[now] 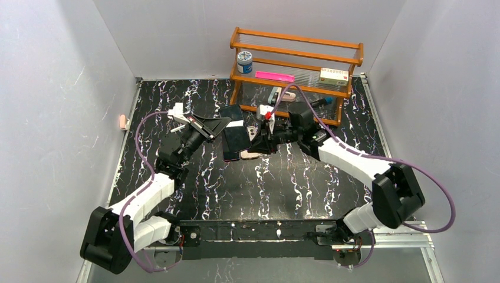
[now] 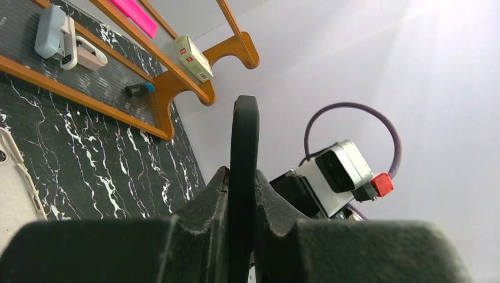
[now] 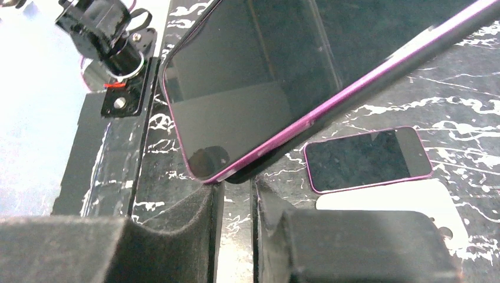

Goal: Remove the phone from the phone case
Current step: Remove the phone case from the phone.

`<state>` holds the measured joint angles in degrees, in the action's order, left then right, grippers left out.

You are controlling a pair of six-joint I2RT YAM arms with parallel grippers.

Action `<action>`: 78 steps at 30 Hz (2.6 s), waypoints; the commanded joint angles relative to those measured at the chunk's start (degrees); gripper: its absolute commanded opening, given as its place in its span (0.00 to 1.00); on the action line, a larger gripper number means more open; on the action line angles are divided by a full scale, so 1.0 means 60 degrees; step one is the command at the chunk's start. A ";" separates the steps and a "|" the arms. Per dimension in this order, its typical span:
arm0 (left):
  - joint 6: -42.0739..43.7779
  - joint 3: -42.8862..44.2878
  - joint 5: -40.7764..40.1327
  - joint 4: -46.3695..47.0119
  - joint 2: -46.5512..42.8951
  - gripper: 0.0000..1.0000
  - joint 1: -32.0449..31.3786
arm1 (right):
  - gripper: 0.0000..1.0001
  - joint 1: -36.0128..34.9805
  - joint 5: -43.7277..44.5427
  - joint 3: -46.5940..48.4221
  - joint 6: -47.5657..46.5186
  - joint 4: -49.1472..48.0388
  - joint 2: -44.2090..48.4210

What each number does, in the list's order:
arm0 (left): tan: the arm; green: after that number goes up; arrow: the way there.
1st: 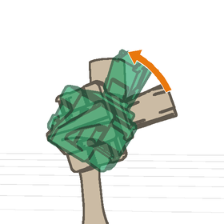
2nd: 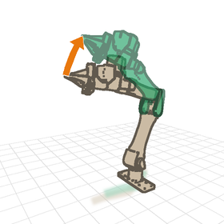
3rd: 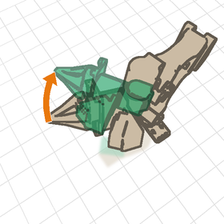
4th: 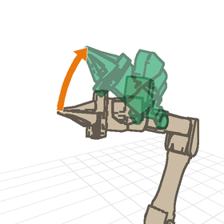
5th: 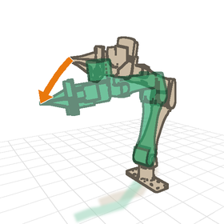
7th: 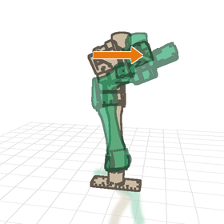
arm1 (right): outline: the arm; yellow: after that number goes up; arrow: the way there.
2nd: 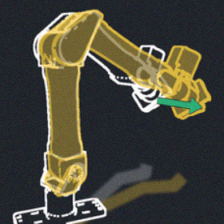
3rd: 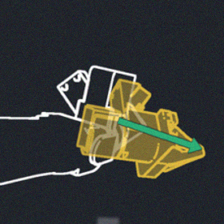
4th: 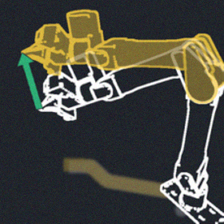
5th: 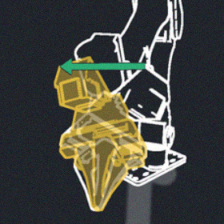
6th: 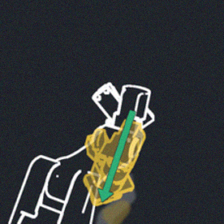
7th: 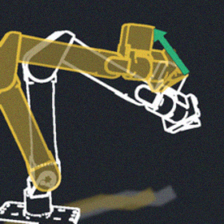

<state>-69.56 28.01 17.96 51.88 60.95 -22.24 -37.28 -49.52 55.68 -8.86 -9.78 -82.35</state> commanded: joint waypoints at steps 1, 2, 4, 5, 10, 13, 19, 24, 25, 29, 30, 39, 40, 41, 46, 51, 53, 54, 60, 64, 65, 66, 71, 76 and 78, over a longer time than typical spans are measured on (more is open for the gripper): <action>-0.0659 -0.0228 0.0183 0.0768 -0.0656 0.00 -0.0542 | 0.36 -0.0067 0.1646 -0.0766 0.1690 -0.2853 0.0947; -0.0619 -0.0273 -0.0019 0.0821 -0.0696 0.00 -0.0542 | 0.41 -0.0060 0.1749 -0.1049 0.2159 -0.3162 0.1123; -0.0498 -0.0362 -0.0403 0.0902 -0.0794 0.00 -0.0541 | 0.48 -0.0068 0.1910 -0.1560 0.3010 -0.3752 0.1390; -0.0436 -0.0406 -0.0698 0.0939 -0.0872 0.00 -0.0541 | 0.51 -0.0064 0.1949 -0.1760 0.3648 -0.3992 0.1467; -0.0325 -0.0535 -0.1588 0.1087 -0.1028 0.00 -0.0541 | 0.60 -0.0272 0.2708 -0.2916 0.6614 -0.6106 0.1497; -0.0427 -0.0537 -0.1836 0.1235 -0.0957 0.00 -0.0542 | 0.64 -0.0883 0.3647 -0.3680 0.7727 -0.7763 0.1399; -0.0659 -0.0713 -0.2192 0.1387 -0.0989 0.00 -0.0541 | 0.66 -0.1887 0.5062 -0.4307 0.8806 -0.9927 0.0733; -0.0881 -0.0975 -0.2539 0.1445 -0.1139 0.00 -0.0541 | 0.64 -0.2285 0.5998 -0.4401 0.9074 -1.1005 0.0418; -0.0934 -0.1021 -0.2605 0.1470 -0.1168 0.00 -0.0541 | 0.63 -0.2338 0.6127 -0.4358 0.9110 -1.1164 0.0341; -0.1126 -0.1140 -0.2795 0.1507 -0.1229 0.00 -0.0556 | 0.60 -0.2413 0.6413 -0.4273 0.9455 -1.1719 -0.0084; -0.1197 -0.1171 -0.2847 0.1520 -0.1243 0.00 -0.0556 | 0.60 -0.2428 0.6432 -0.4241 0.9524 -1.1907 -0.0204; -0.1381 -0.1339 -0.3531 0.1571 -0.1367 0.00 -0.0754 | 0.55 -0.2498 0.6294 -0.3779 0.9652 -1.2226 -0.0723; -0.1385 -0.1330 -0.3565 0.1588 -0.1345 0.00 -0.0802 | 0.54 -0.2502 0.6301 -0.3737 0.9619 -1.2213 -0.0756; -0.1376 -0.1325 -0.3612 0.1603 -0.1320 0.00 -0.0860 | 0.54 -0.2516 0.6310 -0.3698 0.9609 -1.2200 -0.0790; -0.1325 -0.1396 -0.4048 0.1722 -0.1290 0.00 -0.1271 | 0.50 -0.2543 0.6309 -0.3576 0.9533 -1.2242 -0.0972; -0.1618 -0.1451 -0.4232 0.1736 -0.1259 0.00 -0.1476 | 0.38 -0.2546 0.6160 -0.3604 0.8839 -1.2233 -0.1076; -0.1782 -0.1474 -0.4228 0.1713 -0.1245 0.00 -0.1493 | 0.33 -0.2540 0.6081 -0.3614 0.8437 -1.2248 -0.1144; -0.1880 -0.1488 -0.4211 0.1711 -0.1238 0.00 -0.1494 | 0.31 -0.2537 0.5951 -0.3613 0.8183 -1.2298 -0.1177; -0.2472 -0.1497 -0.4000 0.1706 -0.1125 0.00 -0.1494 | 0.16 -0.2535 0.5230 -0.3584 0.6403 -1.2144 -0.1205; -0.2682 -0.1407 -0.3779 0.1715 -0.1102 0.00 -0.1494 | 0.11 -0.2523 0.5285 -0.3435 0.5329 -1.1272 -0.0991; -0.2708 -0.1378 -0.3723 0.1711 -0.1105 0.00 -0.1494 | 0.10 -0.2529 0.5340 -0.3364 0.5035 -1.0974 -0.0936; -0.2748 -0.1353 -0.3657 0.1714 -0.1105 0.00 -0.1494 | 0.09 -0.2525 0.5402 -0.3318 0.4740 -1.0685 -0.0913; -0.2892 -0.1256 -0.3414 0.1727 -0.1183 0.00 -0.1494 | 0.06 -0.2442 0.5822 -0.3163 0.3709 -0.9771 -0.0956; -0.2760 -0.1277 -0.3361 0.1727 -0.1255 0.00 -0.1494 | 0.09 -0.2239 0.5864 -0.3045 0.3999 -0.9186 -0.0862; -0.2534 -0.1344 -0.3479 0.1740 -0.1308 0.00 -0.1494 | 0.19 -0.2144 0.5893 -0.3112 0.4373 -0.9076 -0.0657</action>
<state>-83.79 18.55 -9.26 58.04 55.13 -28.97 -51.75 -18.55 34.61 19.53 -70.96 -87.42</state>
